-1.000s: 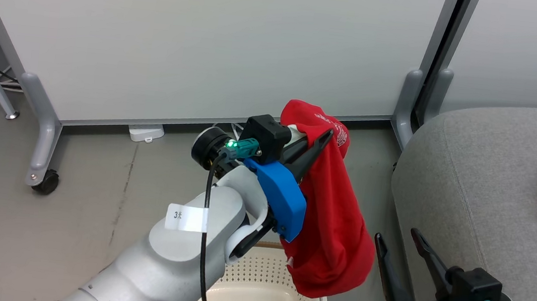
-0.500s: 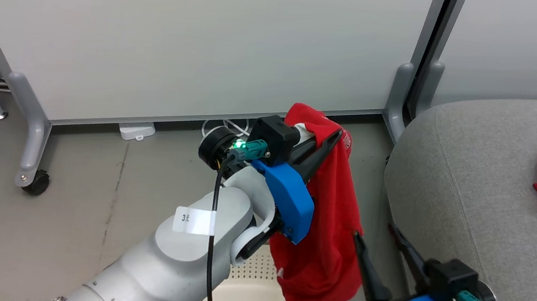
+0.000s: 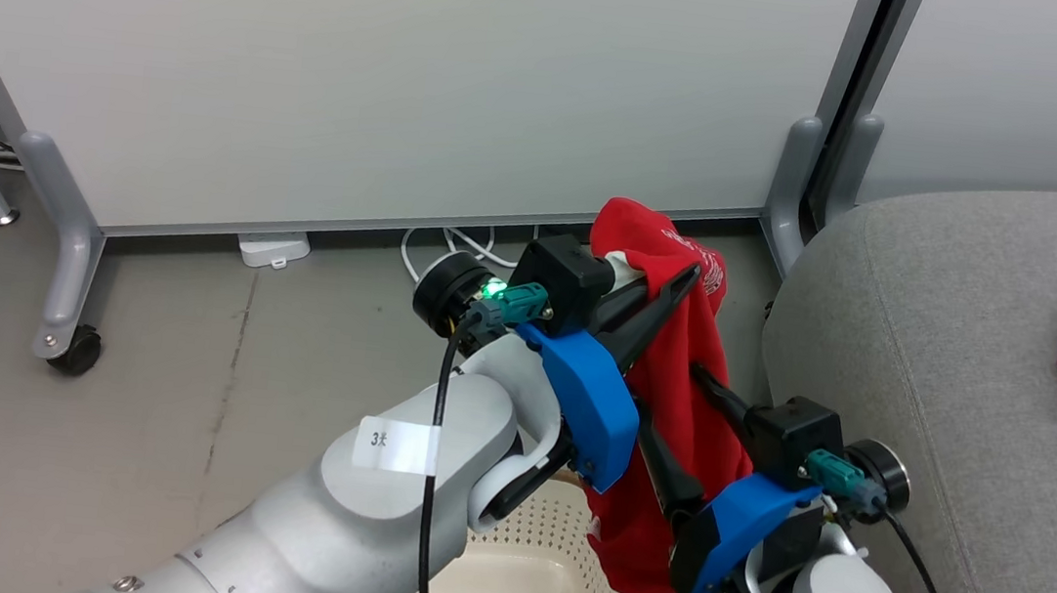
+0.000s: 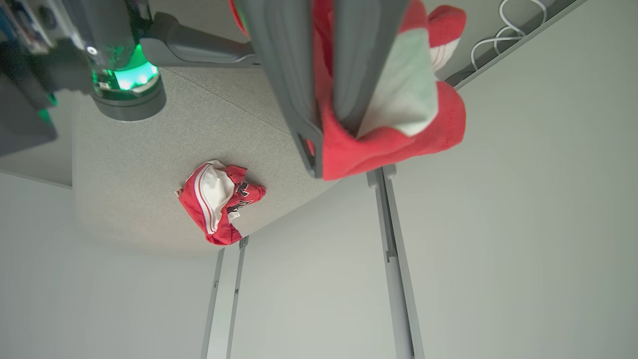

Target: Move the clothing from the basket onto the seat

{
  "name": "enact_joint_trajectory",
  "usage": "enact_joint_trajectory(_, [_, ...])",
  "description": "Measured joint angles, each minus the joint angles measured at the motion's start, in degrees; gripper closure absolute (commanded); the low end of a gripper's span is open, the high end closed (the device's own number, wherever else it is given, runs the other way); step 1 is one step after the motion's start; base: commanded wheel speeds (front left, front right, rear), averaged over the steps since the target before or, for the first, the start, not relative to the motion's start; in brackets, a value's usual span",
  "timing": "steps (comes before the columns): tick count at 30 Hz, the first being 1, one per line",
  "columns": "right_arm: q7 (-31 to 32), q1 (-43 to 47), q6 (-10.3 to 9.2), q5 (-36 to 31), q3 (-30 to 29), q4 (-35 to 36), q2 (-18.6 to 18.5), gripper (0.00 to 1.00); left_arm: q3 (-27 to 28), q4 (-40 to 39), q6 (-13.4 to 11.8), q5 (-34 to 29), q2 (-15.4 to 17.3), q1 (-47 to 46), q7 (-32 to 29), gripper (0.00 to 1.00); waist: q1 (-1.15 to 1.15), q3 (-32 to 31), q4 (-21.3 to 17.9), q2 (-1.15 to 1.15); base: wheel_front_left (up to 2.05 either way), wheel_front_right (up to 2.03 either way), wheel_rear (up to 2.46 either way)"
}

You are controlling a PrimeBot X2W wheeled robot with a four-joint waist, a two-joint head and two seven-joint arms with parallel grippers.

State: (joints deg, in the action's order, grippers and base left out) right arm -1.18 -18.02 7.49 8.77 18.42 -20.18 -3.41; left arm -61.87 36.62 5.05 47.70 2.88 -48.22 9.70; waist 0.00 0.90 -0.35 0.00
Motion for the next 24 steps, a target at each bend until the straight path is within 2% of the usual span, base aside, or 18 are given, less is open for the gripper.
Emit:
enact_joint_trajectory(8, [-2.10,-6.10,0.00,-0.59,-0.23,-9.37,0.40,0.00,-2.07,-1.31,-0.22,1.65,-0.01,-0.37,0.26,1.00,0.00,-0.22,0.55,0.00,0.00,0.00,0.00])
enact_joint_trajectory(9, [-2.38,-6.57,0.00,-0.58,-0.16,-10.36,0.45,0.15,-2.23,-1.37,-0.23,1.82,0.02,-0.40,0.29,1.00,0.00,-0.29,0.59,0.00,0.00,0.00,0.00])
enact_joint_trajectory(10, [-2.52,-6.89,0.00,-0.43,-0.07,-11.28,0.46,0.61,-2.49,-1.42,-0.24,2.01,0.02,-0.40,0.33,1.00,0.00,-0.37,0.64,0.00,0.00,0.00,0.00])
enact_joint_trajectory(11, [-2.91,-7.28,0.00,0.19,0.12,-12.14,0.46,1.00,-2.81,-1.48,-0.36,2.26,0.02,-0.42,0.34,1.00,0.00,-0.44,0.69,0.00,0.00,0.00,0.00])
enact_joint_trajectory(24, [-5.56,-9.72,0.00,5.65,3.54,-17.05,0.49,1.00,-4.68,-0.58,-0.81,3.69,0.01,-1.07,1.10,1.00,0.00,-1.29,-0.21,0.00,0.00,0.00,0.00])
